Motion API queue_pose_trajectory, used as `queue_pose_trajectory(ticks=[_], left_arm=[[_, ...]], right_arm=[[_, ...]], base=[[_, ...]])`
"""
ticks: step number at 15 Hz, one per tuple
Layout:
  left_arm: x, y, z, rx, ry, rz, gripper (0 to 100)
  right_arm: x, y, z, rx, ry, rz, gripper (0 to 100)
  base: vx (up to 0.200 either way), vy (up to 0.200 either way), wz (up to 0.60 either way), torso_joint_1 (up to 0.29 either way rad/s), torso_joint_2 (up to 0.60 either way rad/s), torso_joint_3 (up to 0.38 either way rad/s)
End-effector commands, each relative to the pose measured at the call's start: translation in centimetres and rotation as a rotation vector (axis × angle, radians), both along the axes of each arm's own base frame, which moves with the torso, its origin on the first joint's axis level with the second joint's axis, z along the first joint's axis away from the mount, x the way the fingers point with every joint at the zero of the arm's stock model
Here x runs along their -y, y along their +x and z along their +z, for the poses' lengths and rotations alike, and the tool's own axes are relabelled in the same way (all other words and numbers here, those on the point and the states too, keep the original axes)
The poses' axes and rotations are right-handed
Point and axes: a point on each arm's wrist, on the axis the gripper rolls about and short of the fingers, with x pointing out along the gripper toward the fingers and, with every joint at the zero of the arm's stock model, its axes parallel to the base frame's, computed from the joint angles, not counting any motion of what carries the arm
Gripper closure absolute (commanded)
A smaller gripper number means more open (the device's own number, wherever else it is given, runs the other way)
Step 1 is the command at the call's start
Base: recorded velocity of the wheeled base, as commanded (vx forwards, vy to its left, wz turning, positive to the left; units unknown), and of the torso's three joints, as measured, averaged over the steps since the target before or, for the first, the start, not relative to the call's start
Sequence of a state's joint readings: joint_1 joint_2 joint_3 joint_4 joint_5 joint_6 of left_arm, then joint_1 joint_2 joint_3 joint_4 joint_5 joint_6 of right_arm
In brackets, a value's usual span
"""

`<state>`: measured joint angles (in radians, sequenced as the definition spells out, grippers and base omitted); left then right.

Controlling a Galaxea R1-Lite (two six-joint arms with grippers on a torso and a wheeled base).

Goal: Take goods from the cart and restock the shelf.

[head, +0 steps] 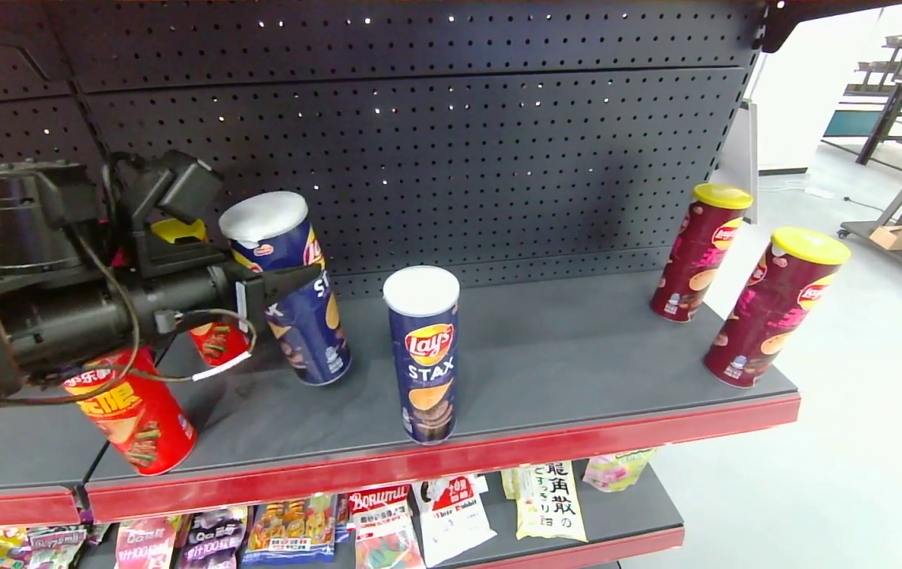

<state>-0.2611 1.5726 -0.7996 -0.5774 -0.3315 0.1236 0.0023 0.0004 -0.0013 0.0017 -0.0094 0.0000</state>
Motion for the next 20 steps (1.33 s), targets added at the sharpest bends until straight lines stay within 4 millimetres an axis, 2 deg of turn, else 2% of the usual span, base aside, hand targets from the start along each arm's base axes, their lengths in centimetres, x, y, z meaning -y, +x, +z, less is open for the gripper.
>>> queue_pose_trajectory(ticks=[1, 7, 12, 20], left_arm=[[2.0, 4.6, -1.5, -0.007, 0.007, 0.005, 100], [4.5, 10.4, -4.1, 0.042, -0.006, -0.008, 100], [5.8, 13.6, -4.9, 0.059, -0.017, 0.026, 100], [8.5, 15.2, -5.4, 0.039, -0.039, -0.030, 100]], right_arm=[[0.0, 0.0, 0.0, 0.001, 0.000, 0.001, 0], [0.0, 0.0, 0.0, 0.001, 0.000, 0.001, 0], [0.0, 0.0, 0.0, 0.001, 0.000, 0.001, 0], [0.0, 0.0, 0.0, 0.001, 0.000, 0.001, 0]], base=[[0.000, 0.000, 0.00, 0.000, 0.00, 0.000], [0.000, 0.000, 0.00, 0.000, 0.00, 0.000], [0.000, 0.000, 0.00, 0.000, 0.00, 0.000], [0.000, 0.000, 0.00, 0.000, 0.00, 0.000]])
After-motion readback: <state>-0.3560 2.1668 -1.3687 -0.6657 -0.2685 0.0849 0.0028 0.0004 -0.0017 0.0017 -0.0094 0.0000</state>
